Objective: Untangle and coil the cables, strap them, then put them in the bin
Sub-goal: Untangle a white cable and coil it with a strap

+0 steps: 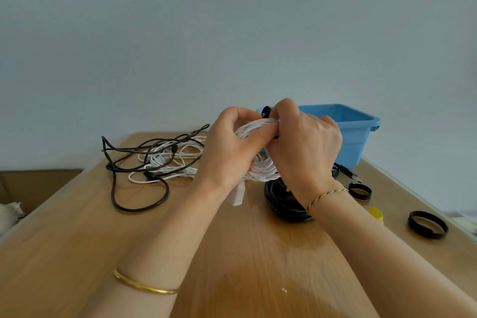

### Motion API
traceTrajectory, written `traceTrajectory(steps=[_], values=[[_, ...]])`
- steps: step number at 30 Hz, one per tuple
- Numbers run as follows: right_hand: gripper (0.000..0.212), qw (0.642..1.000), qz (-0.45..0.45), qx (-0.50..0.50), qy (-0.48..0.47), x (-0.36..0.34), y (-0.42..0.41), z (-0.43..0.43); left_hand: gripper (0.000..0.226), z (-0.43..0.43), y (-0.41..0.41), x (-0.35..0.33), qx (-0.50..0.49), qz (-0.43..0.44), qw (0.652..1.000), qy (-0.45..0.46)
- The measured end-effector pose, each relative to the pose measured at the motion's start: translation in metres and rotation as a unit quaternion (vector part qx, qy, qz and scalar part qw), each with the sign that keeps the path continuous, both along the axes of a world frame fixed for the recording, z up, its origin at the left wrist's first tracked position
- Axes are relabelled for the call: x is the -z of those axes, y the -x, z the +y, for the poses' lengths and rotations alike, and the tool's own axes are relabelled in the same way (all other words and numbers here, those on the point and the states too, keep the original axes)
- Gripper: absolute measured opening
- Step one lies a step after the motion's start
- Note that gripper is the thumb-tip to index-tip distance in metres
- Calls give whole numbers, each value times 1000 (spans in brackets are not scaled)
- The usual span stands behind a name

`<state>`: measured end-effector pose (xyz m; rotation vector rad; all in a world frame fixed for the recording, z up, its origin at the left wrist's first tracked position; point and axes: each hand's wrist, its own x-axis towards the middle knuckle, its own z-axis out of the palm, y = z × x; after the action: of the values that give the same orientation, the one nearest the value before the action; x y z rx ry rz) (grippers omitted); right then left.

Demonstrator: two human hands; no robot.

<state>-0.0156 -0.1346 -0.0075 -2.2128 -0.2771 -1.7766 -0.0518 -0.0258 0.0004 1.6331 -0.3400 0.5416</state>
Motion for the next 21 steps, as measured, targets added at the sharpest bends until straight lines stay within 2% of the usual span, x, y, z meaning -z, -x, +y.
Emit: traceTrajectory(steps=[2, 5, 13, 17, 19, 21], values=[[14, 1000, -4, -3, 8, 0, 0, -1, 25, 1, -1, 0, 0, 18, 1000, -7], [18, 1000, -6, -11, 18, 0, 0, 0, 20, 4, -2, -1, 16, 21, 1000, -12], [13, 998, 5, -25, 55, 4, 0, 3, 16, 16, -5, -4, 69, 61, 994, -63], [7, 998, 12, -42, 53, 4, 1, 4, 35, 15, -7, -2, 68, 59, 996, -6], [11, 997, 21, -45, 56, 5, 0, 3, 50, 14, -6, 0, 62, 52, 997, 9], [15, 997, 31, -47, 58, 6, 0, 4, 53, 15, -6, 1, 60, 50, 997, 13]])
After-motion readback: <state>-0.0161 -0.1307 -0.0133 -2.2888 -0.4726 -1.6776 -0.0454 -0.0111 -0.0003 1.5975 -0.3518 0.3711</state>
